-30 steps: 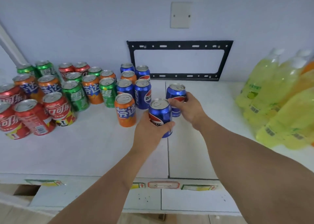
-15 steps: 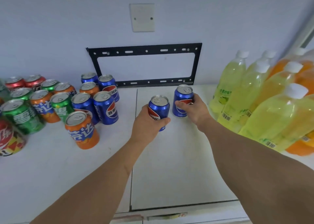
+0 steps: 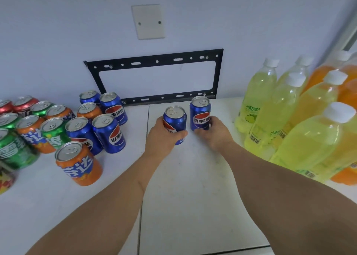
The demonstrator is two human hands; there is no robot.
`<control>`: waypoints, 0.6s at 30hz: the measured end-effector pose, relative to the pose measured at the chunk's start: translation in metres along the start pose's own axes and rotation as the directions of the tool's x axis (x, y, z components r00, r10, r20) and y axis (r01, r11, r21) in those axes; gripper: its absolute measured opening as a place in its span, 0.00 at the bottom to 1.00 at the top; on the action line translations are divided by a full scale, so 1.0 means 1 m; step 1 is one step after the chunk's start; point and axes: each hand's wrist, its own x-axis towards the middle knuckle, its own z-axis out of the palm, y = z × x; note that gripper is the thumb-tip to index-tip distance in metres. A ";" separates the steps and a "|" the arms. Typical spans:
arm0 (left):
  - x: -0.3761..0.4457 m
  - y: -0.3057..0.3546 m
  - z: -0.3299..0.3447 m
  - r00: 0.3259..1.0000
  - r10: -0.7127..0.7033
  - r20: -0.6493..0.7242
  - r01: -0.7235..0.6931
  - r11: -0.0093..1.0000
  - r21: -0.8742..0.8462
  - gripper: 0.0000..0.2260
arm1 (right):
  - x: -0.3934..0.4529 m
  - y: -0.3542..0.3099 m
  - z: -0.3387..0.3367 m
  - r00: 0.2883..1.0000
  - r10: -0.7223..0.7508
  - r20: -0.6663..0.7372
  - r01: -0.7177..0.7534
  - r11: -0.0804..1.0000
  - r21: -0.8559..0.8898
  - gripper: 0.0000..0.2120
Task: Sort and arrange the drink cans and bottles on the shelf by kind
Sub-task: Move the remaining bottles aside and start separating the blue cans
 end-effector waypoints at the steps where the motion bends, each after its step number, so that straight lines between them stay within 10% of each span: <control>1: 0.003 0.002 0.001 1.000 0.007 0.010 -0.007 1.000 -0.001 0.34 | -0.005 0.001 0.002 0.999 0.009 -0.039 -0.014 0.990 -0.140 0.22; 7: 0.022 0.010 0.010 0.998 0.030 0.062 -0.029 0.999 -0.023 0.32 | -0.039 0.001 0.007 0.998 -0.053 -0.043 0.014 0.774 -0.633 0.17; 18: 0.023 0.007 -0.005 0.991 -0.011 0.135 0.004 0.999 0.052 0.32 | -0.073 -0.002 0.008 0.986 -0.136 0.101 0.165 0.647 -0.745 0.15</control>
